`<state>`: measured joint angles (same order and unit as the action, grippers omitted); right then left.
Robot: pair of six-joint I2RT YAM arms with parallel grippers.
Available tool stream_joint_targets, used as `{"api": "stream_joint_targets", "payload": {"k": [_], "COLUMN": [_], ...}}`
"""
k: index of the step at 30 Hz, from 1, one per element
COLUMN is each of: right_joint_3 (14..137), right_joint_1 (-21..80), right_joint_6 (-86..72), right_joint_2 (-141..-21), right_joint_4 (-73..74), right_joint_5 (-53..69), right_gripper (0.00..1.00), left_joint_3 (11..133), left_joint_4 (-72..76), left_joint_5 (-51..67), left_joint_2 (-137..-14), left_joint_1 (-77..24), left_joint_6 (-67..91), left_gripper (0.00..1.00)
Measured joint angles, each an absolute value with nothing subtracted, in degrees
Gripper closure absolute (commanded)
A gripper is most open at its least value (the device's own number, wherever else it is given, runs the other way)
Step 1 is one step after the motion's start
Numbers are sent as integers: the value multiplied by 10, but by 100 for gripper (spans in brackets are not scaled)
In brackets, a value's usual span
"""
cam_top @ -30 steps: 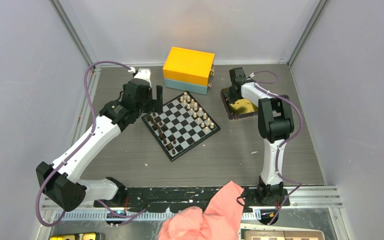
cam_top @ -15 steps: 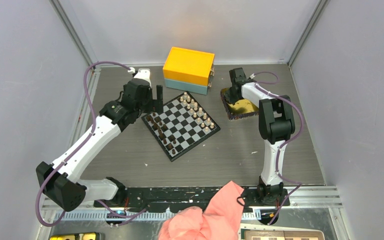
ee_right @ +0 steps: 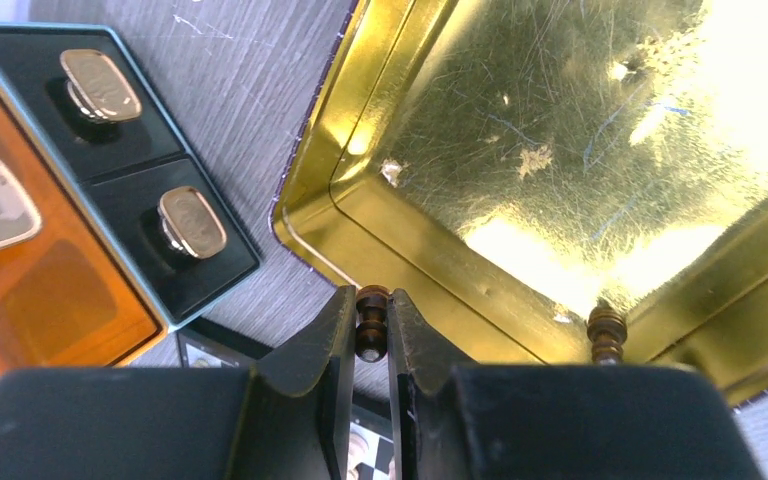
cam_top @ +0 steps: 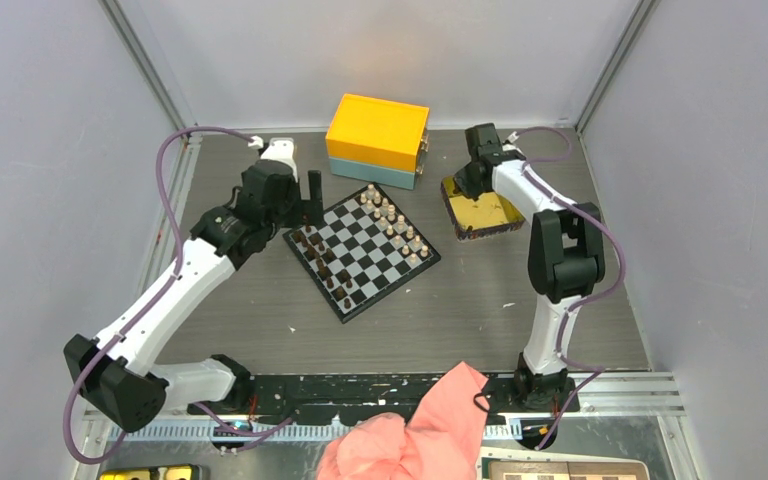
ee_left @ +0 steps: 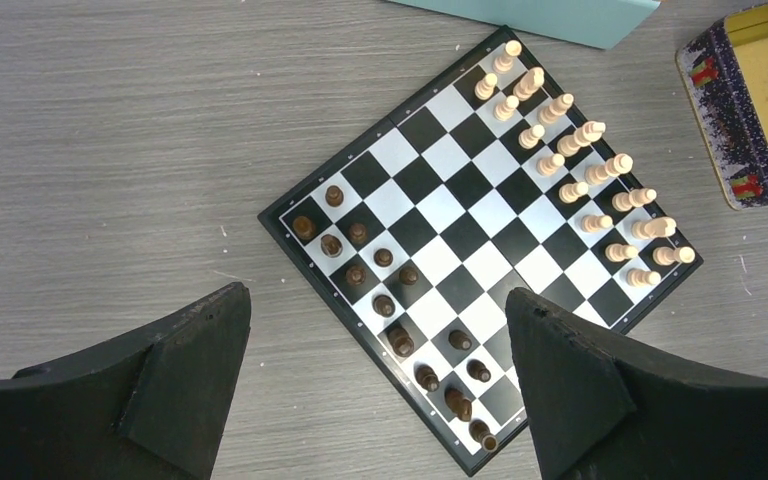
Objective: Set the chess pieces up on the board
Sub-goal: Pick up the chess piece from the storage box, then place the chess piece on the chessboard.
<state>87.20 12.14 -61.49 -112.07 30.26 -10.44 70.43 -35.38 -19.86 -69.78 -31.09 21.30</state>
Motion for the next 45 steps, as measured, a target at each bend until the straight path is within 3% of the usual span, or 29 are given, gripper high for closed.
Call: {"api": "stream_joint_targets", "payload": {"k": [10,18,28,45], "right_joint_3": [879,961,1089,1178], "right_joint_1": [137,262,442,528], "right_joint_6": [-550,-469,-404,-356], "right_joint_2": [-1049,-1046,-1165,-1278], "right_joint_4": [356,433,507,576], "right_joint_5": [-112,-103,-88,-86], "right_gripper": [99,99,99,99], "left_joint_3": [679,634,602,601], "left_joint_4": [-354,-364,-418,-451], "left_joint_5": [-197,-199,-206,-221], "left_joint_2": [-643,-548,-438,-390], "left_joint_1": [-311,-311,-311,-311], "left_joint_6": [233,255,273,279], "left_gripper": [2,2,2,2]}}
